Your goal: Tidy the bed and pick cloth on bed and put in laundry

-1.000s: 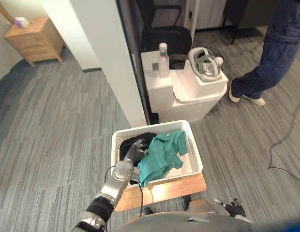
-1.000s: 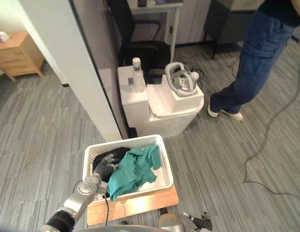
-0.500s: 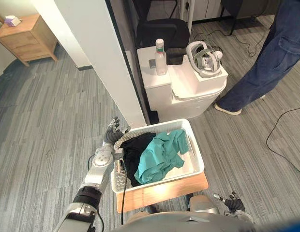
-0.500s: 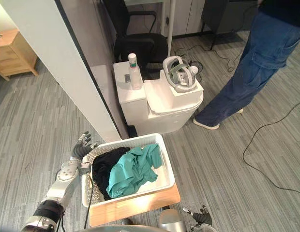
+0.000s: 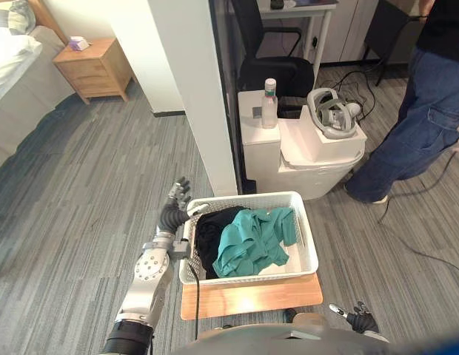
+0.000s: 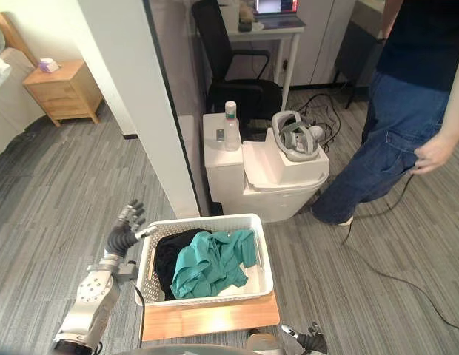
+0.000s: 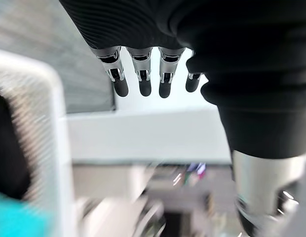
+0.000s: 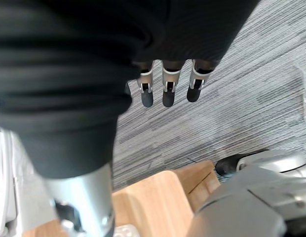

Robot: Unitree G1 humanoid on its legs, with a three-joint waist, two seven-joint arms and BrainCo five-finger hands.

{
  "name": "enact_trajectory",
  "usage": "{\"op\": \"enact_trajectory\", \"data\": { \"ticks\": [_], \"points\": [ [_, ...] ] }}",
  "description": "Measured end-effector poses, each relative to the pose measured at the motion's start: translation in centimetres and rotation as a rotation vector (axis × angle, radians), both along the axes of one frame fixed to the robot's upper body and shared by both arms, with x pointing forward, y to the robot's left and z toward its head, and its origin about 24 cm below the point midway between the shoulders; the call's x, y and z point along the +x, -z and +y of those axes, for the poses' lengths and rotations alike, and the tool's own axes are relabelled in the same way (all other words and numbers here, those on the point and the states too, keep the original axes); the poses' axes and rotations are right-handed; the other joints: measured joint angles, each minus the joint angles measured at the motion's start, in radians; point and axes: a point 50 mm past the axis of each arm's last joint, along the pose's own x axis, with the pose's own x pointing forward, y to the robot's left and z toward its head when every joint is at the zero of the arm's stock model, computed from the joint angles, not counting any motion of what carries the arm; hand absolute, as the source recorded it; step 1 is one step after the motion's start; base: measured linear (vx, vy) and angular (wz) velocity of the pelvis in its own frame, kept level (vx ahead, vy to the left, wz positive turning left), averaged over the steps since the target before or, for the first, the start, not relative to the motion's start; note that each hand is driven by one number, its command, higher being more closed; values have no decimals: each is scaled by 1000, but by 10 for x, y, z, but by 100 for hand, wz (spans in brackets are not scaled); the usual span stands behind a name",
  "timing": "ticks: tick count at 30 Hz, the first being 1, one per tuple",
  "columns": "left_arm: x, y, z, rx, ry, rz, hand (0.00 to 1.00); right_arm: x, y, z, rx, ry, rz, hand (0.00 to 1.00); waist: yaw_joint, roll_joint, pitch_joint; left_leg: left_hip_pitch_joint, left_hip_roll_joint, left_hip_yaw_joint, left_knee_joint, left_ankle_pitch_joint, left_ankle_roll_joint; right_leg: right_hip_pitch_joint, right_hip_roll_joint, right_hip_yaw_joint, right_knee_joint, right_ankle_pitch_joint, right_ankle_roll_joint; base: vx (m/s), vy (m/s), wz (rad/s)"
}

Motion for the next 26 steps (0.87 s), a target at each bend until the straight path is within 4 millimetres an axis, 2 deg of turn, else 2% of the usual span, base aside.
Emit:
{"op": "enact_trajectory", "data": {
  "ticks": [3, 4, 6, 8, 9, 11, 12, 14, 15, 17, 18, 22, 26],
  "points": [
    [-3, -4, 22, -29, -190, -18, 0, 1, 1, 0, 5, 7, 3, 0, 9, -4, -10, -2, -1, -9, 0, 0, 0, 5, -1, -7, -7, 1, 0, 59, 2, 8],
    [-7, -3, 34, -72, -313, -22, 0, 1, 1, 0, 9, 6, 5, 0, 22, -5, -13, -9, -2, -13, 0, 0, 0, 5, 0, -9, -9, 1, 0, 68, -7, 10],
    [-20, 6, 54, -137, -502, 9, 0, 1, 2, 1, 20, 5, 15, 0, 30, -7, -13, -14, -2, -32, 2, 1, 2, 10, -1, -28, -11, 1, 1, 68, -17, 23],
    [-50, 37, 79, -178, -713, 150, 0, -1, 4, 2, 35, 8, 34, 0, 32, -9, -18, -9, 0, -57, 4, 2, 2, 32, 0, -60, -18, 1, 1, 50, -29, 35],
    [-59, 46, 83, -173, -756, 192, 0, 0, 4, 3, 41, 10, 37, 0, 34, -10, -18, -8, 1, -59, 4, 2, 2, 36, 0, -64, -18, 1, 1, 28, -28, 21],
    [-97, 83, 87, -174, -832, 381, 0, 2, 5, 4, 59, 14, 37, 0, 56, -15, -21, -6, 1, -58, 5, 2, 2, 39, 0, -66, -18, 1, 0, 7, -26, 6],
    [-110, 94, 86, -178, -831, 441, 0, 2, 5, 4, 64, 17, 35, 0, 60, -16, -22, -6, 1, -59, 5, 2, 2, 40, 0, -68, -18, 1, 1, -12, -27, 5],
    [-149, 128, 73, -255, -799, 629, 0, 4, 5, 6, 81, 34, 23, 0, 83, -22, -25, -6, 0, -62, 4, 2, 2, 43, -3, -78, -18, 1, 1, -39, -25, 10],
    [-162, 136, 69, -273, -781, 688, 0, 4, 5, 6, 85, 39, 21, 0, 87, -22, -25, -7, -1, -65, 4, 2, 2, 44, -4, -83, -18, 0, 1, -88, -31, 18],
    [-201, 161, 49, -355, -715, 885, 0, 4, 6, 8, 96, 70, 14, 0, 92, -23, -24, -9, -4, -77, 0, 5, 4, 53, -9, -95, -18, -1, 2, -101, -29, 17],
    [-225, 173, 32, -423, -634, 1009, 0, 4, 6, 9, 107, 94, 8, 0, 95, -22, -24, -8, -8, -77, -1, 6, 5, 52, -13, -96, -18, -10, 4, -85, -18, 8],
    [-252, 187, -4, -483, -429, 1174, 0, 9, 6, 8, 124, 141, -16, 0, 99, -21, -23, -9, -10, -78, -2, 7, 3, 47, -15, -98, -19, -16, 3, -103, -22, 2],
    [-244, 188, -8, -409, -264, 1206, 0, 7, 7, 7, 138, 173, -10, 0, 97, -19, -24, -11, -1, -58, -2, 5, -1, 36, -7, -85, -19, -23, 3, -57, -22, -13]
  ]
}}
